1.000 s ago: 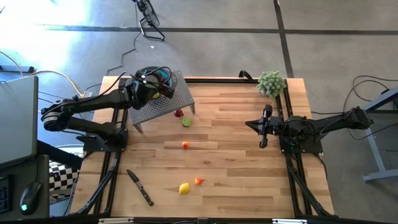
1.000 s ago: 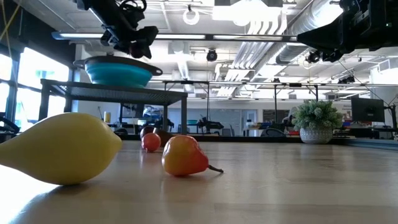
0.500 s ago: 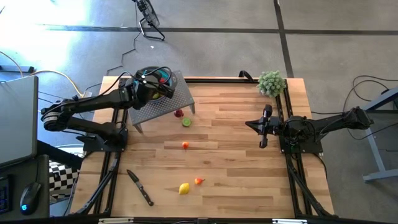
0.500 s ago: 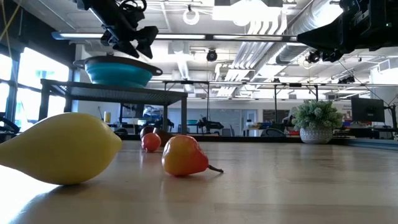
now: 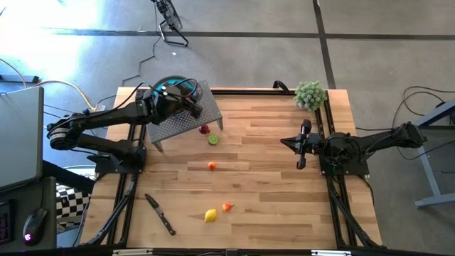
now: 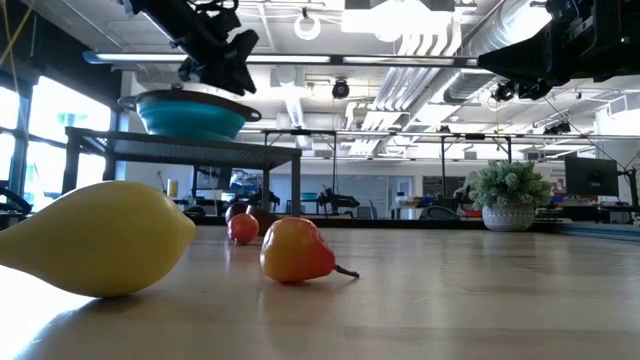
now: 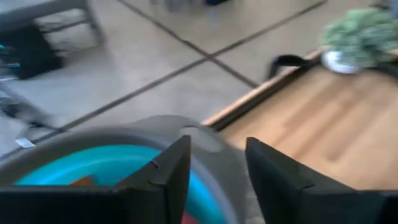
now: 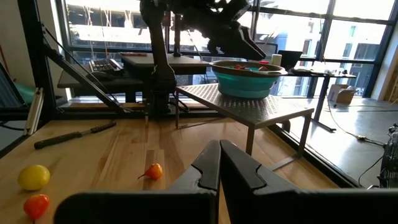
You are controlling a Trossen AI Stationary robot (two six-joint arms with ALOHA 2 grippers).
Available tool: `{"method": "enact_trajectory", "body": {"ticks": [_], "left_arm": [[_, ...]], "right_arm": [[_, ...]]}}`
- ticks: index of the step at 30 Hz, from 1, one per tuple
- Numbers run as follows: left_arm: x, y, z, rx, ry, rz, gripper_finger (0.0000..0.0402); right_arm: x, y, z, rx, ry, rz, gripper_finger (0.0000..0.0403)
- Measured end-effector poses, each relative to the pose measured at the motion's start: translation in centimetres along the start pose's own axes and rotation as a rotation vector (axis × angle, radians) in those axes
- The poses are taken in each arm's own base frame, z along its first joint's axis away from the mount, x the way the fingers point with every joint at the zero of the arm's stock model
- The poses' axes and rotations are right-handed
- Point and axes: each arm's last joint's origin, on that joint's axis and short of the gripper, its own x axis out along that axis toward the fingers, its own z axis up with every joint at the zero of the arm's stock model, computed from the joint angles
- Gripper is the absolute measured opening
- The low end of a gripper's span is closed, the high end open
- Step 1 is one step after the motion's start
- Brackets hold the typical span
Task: Pick & Place Fruit
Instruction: Put the orange pear into the blue strainer bowl on the shelf
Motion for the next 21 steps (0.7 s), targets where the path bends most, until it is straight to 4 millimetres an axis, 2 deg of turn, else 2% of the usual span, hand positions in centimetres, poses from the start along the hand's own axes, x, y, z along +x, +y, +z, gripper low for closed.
{"method": "enact_trajectory", "body": {"ticks": [4, 11, 21], "left_arm": [[-0.2, -0.4, 0.5, -0.002, -0.032, -0.143, 0.0113], [-1.8, -1.0, 1.4, -0.013, -0.096, -0.331, 0.0074], [-4.7, -4.1, 0.3, 0.089, -0.056, -0.503, 0.0034]], "right_arm": [[0.0, 0.0, 0.0, 0.0, 0.0, 0.0, 0.0002], [0.0, 0.0, 0.0, 0.0, 0.0, 0.001, 0.0002], [0.0, 0.0, 0.0, -0.003, -0.001, 0.0, 0.0002]]}}
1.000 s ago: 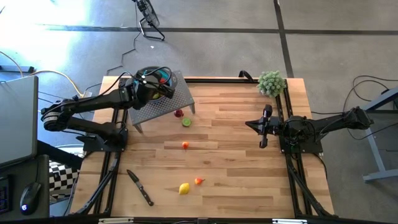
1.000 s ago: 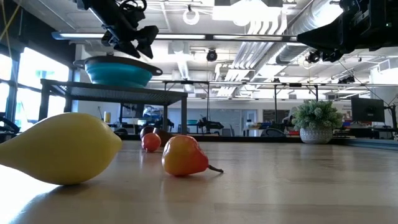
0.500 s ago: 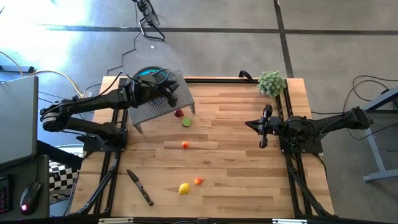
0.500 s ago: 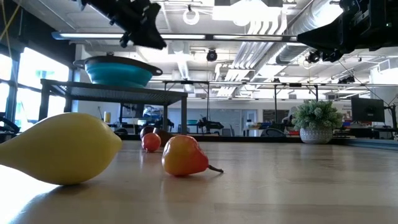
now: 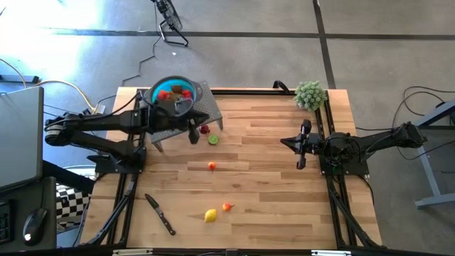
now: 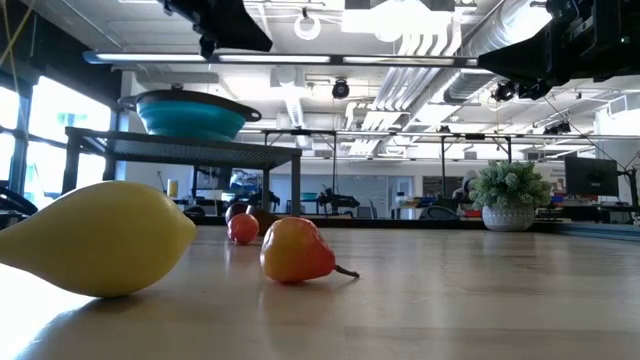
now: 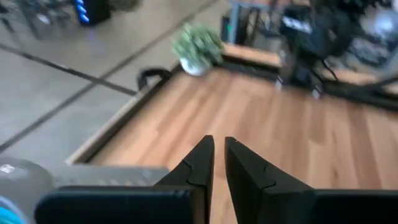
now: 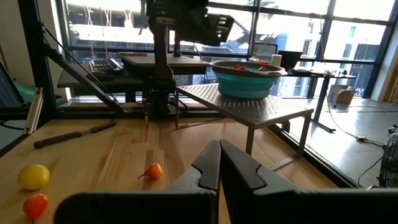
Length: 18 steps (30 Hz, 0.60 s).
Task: Pick & Place Fruit
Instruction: Put the orange pear into the blue strainer bowl on the shelf
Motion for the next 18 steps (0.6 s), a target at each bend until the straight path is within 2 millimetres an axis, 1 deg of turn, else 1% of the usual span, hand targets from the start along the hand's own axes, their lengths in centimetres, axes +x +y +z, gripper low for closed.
{"method": "enact_trajectory", "body": {"ticks": [4, 9, 14, 18], "left_arm": [[-0.5, -1.8, -1.1, -0.001, 0.088, -0.067, 0.0023], [-1.5, -4.1, -2.3, -0.02, 0.18, -0.146, 0.0013], [-2.9, -6.3, -3.2, -0.014, 0.206, -0.151, 0.0002], [-4.0, -7.5, -4.0, -0.008, 0.232, -0.13, 0.0001]], "right_arm": [[0.0, 0.0, 0.0, 0.0, -0.001, 0.0, 0.0002], [0.0, 0.0, 0.0, 0.0, -0.001, 0.0, 0.0002], [0.0, 0.0, 0.1, 0.002, -0.007, 0.0, 0.0003], [0.0, 0.0, 0.1, 0.003, -0.008, 0.0, 0.0003]]}}
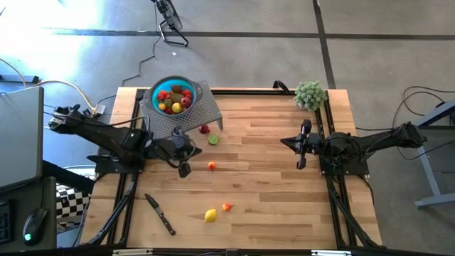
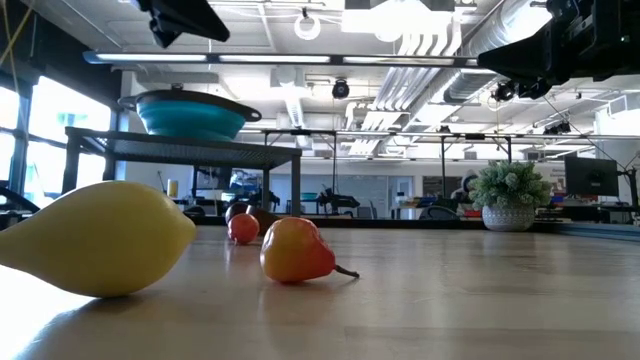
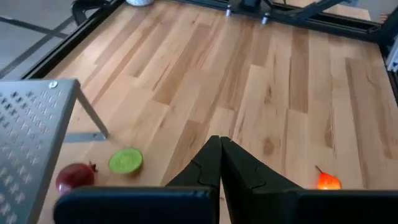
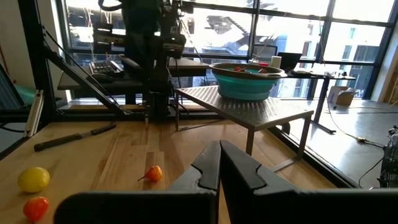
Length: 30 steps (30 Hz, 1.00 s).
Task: Pick & Place Fruit
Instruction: Put the orange pear into the blue strainer bowl on the shelf
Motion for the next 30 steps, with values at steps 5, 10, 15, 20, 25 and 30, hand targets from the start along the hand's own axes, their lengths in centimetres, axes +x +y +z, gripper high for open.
{"method": "enact_trajectory", "body": {"ticks": [5, 10, 15, 20, 25, 30], "left_arm": [[-0.4, -1.3, -1.4, -0.048, 0.037, 0.045, 0.0001], [-0.1, -2.9, -3.1, -0.091, 0.121, 0.048, 0.0001], [1.3, -4.5, -4.6, -0.124, 0.171, 0.068, 0.0001], [3.3, -5.3, -5.9, -0.168, 0.216, 0.131, 0.0001], [5.0, -5.7, -7.1, -0.29, 0.181, 0.244, 0.0001], [6.2, -5.6, -7.5, -0.494, 0.166, 0.295, 0.0001]], "right_arm": [[0.0, 0.0, 0.0, 0.0, 0.0, 0.0, 0.0003], [0.0, 0.0, 0.0, 0.0, 0.0, 0.001, 0.0003], [0.0, 0.0, 0.0, 0.001, -0.002, 0.003, 0.0003], [0.0, 0.0, 0.1, 0.002, -0.007, 0.004, 0.0003], [0.0, 0.0, 0.1, 0.002, -0.007, 0.005, 0.0003], [0.0, 0.0, 0.1, -0.005, -0.014, 0.003, 0.0002]]}}
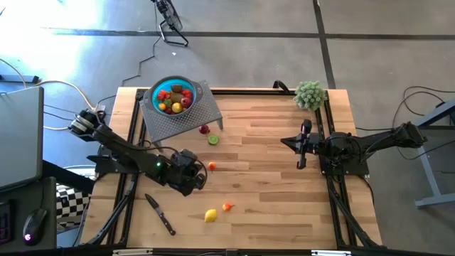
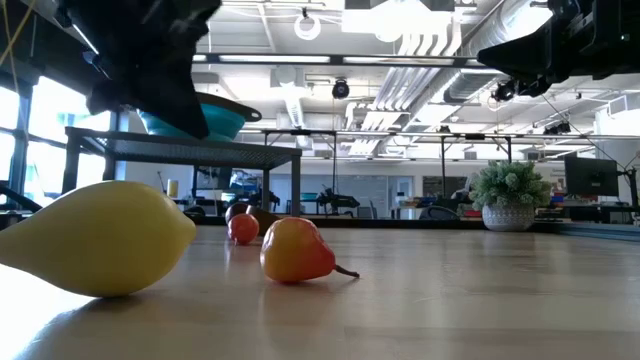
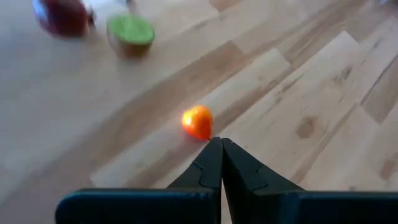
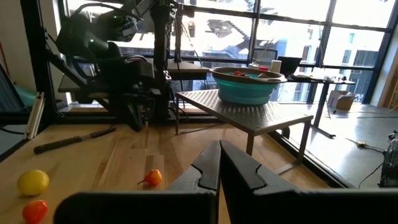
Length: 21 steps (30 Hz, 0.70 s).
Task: Pick & Place Fruit
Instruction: Put the orange pear into the blue strainer bowl on the shelf
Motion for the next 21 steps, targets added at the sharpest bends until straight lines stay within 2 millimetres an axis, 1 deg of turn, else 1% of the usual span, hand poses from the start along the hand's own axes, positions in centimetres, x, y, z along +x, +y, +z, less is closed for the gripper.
{"method": "enact_trajectory", "body": {"ticks": [4, 8, 13, 17, 19, 21], "left_arm": [[0.5, 0.0, 0.1, -0.078, 0.086, -0.011, 0.0001], [1.0, 0.0, 0.2, -0.066, 0.144, -0.022, 0.0001], [1.0, 0.0, 0.4, -0.007, 0.107, -0.025, 0.0001], [1.0, 0.1, 0.5, -0.001, 0.071, -0.006, 0.0002], [1.1, 0.1, 0.6, -0.006, 0.069, -0.003, 0.001], [1.3, 0.2, 0.8, -0.015, 0.082, 0.001, 0.0028]], "right_arm": [[0.0, 0.0, 0.0, -0.038, 0.0, -0.001, 0.0002], [0.0, 0.0, 0.1, -0.08, -0.007, -0.002, 0.0002], [0.0, 0.0, 0.1, -0.097, -0.007, -0.002, 0.0002], [0.0, 0.0, 0.1, -0.097, -0.007, -0.002, 0.0002], [0.0, 0.0, 0.1, -0.098, -0.007, -0.002, 0.0002], [0.0, 0.0, 0.1, -0.098, -0.007, -0.001, 0.0002]]}}
